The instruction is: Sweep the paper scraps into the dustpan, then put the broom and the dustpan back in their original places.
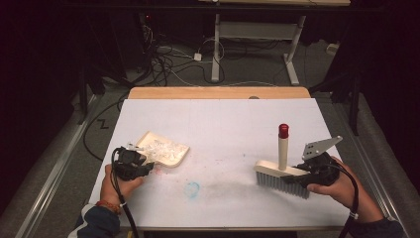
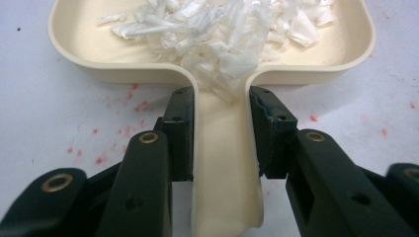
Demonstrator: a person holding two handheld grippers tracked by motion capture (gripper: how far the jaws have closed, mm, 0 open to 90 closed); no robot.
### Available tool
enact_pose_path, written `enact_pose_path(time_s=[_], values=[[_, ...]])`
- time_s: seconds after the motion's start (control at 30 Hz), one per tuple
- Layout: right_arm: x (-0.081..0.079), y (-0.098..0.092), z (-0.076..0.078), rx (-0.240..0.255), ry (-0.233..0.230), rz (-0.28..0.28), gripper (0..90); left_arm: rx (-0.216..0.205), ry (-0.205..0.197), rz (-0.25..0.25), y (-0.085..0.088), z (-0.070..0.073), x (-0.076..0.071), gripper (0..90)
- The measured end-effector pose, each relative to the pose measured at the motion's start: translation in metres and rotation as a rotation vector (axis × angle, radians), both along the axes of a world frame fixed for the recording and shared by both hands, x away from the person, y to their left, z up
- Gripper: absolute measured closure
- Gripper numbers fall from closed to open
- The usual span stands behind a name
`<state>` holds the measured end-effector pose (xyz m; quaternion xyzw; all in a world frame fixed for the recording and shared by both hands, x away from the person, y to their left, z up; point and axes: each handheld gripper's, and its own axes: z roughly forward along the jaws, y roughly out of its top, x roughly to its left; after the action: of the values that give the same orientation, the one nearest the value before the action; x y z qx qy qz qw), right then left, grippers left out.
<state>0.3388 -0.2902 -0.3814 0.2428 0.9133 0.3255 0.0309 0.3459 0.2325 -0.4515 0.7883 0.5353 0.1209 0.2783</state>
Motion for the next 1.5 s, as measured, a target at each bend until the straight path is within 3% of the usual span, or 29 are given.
enact_pose_path(time_s=[0.23, 0.43, 0.73, 0.87, 0.97, 1.03, 1.13, 1.2, 1.27, 1.37, 1.5], values=[[0.005, -0.002, -0.003, -0.011, 0.009, -0.018, 67.6, -0.007, -0.005, 0.035, -0.003, -0.003, -0.012, 61.9], [0.014, -0.004, -0.006, -0.016, 0.020, -0.033, 67.5, -0.011, -0.011, 0.035, -0.005, -0.003, -0.016, 61.5], [0.036, -0.008, -0.007, -0.044, 0.054, -0.057, 67.2, -0.074, 0.000, 0.041, -0.012, -0.005, -0.022, 55.8], [0.048, -0.008, -0.006, -0.050, 0.062, -0.056, 64.8, -0.091, 0.017, 0.001, -0.020, -0.004, -0.028, 55.0], [0.056, -0.006, -0.006, -0.067, 0.052, -0.080, 58.2, -0.068, 0.004, -0.035, -0.026, -0.002, -0.033, 52.1], [0.061, -0.006, -0.004, -0.080, 0.012, -0.142, 52.1, -0.068, -0.028, -0.057, -0.027, 0.002, -0.036, 48.8], [0.065, -0.007, -0.002, -0.094, -0.065, -0.201, 48.6, 0.000, -0.112, -0.086, -0.029, 0.010, -0.038, 40.7], [0.069, -0.008, -0.005, -0.095, -0.082, -0.246, 48.8, -0.006, -0.170, -0.100, -0.028, 0.014, -0.038, 38.2], [0.071, -0.008, -0.011, -0.086, -0.087, -0.250, 46.8, 0.005, -0.230, -0.107, -0.027, 0.018, -0.037, 31.2], [0.071, -0.007, -0.015, -0.116, -0.162, -0.277, 44.8, 0.012, -0.317, -0.125, -0.027, 0.022, -0.038, 26.0], [0.060, -0.005, -0.010, -0.026, -0.289, -0.281, 40.3, 0.020, -0.411, -0.155, -0.027, 0.028, -0.039, 22.4]])
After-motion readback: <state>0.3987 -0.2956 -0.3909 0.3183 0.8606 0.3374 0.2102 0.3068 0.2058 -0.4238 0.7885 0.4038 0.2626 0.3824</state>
